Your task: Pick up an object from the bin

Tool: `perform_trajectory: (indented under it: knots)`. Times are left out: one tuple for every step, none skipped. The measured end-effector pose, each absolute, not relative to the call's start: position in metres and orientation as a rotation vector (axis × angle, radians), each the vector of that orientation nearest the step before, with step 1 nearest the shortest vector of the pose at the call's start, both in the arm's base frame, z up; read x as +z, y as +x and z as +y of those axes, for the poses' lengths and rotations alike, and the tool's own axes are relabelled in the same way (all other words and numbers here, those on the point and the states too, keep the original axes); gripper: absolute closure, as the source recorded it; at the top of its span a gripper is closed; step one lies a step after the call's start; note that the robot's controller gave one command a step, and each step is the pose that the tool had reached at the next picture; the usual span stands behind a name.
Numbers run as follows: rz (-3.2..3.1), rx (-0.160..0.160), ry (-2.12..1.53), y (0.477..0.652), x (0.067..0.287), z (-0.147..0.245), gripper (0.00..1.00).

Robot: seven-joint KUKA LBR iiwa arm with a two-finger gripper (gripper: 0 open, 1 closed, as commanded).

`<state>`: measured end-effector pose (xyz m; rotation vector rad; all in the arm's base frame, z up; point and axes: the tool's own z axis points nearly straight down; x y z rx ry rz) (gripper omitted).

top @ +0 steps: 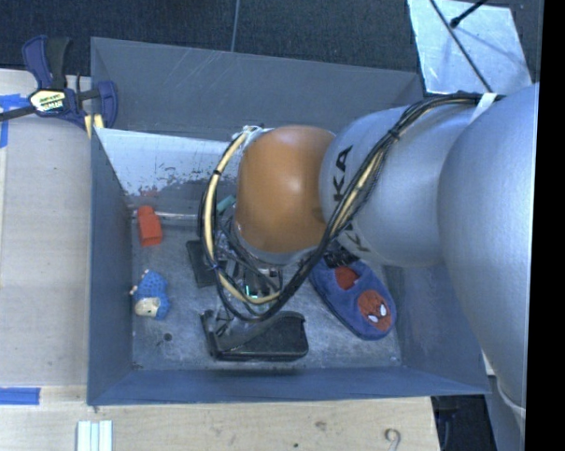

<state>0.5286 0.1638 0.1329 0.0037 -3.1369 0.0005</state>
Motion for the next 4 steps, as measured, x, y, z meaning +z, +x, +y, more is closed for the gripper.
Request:
perform_trajectory:
  knots:
    - [-3.142, 0.003, 0.109, 0.591, 0.067, 0.105, 0.00]
    - [-3.146, -0.001, 0.114, 0.591, 0.071, 0.109, 1.00]
    - [-3.150, 0.002, 0.194, 0.627, 0.181, 0.072, 1.00]
    - [-3.094, -0.001, 0.550, 0.612, 0.068, 0.104, 1.00]
